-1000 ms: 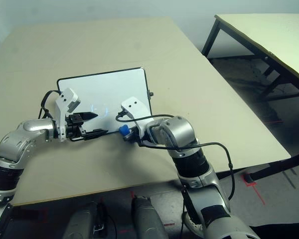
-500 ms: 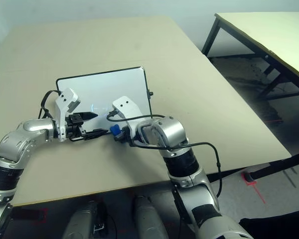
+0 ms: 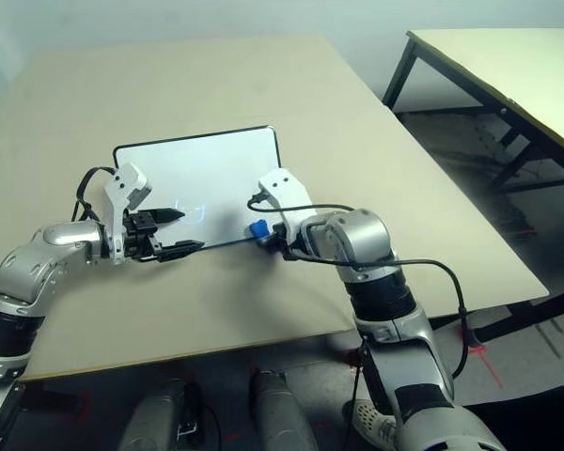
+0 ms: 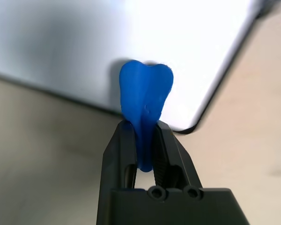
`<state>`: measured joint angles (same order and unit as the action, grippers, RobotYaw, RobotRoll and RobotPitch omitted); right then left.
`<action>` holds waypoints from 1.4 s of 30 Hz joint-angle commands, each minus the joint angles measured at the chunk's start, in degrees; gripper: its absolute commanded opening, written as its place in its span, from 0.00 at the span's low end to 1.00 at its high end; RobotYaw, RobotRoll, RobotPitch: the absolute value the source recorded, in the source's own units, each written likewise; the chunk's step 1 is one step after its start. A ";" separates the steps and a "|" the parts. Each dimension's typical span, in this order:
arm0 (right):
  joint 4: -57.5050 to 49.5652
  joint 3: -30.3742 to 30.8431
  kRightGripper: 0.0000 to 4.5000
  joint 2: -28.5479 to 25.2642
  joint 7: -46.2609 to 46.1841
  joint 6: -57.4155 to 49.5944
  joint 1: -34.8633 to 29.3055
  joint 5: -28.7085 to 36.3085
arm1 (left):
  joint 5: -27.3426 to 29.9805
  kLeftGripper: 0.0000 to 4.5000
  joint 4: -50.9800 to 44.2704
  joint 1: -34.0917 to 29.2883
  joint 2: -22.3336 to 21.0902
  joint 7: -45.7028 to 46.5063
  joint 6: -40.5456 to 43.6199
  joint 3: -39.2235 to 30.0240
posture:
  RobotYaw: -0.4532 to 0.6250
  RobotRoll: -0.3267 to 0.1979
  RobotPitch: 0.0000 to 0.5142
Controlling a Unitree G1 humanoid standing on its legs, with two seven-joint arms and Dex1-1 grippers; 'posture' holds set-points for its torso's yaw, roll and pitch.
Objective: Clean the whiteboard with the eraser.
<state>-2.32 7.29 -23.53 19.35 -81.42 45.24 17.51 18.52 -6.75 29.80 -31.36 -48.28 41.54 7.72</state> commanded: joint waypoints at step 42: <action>48.81 -12.34 0.61 -0.39 -5.31 55.69 7.52 -13.75 | -4.35 1.00 34.41 -0.75 6.73 33.18 -40.46 -28.94 | 0.44 0.62 0.18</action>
<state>44.99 -4.71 -23.21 13.75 -30.46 53.04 4.41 13.76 27.74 29.45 -24.90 -15.57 1.83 -20.68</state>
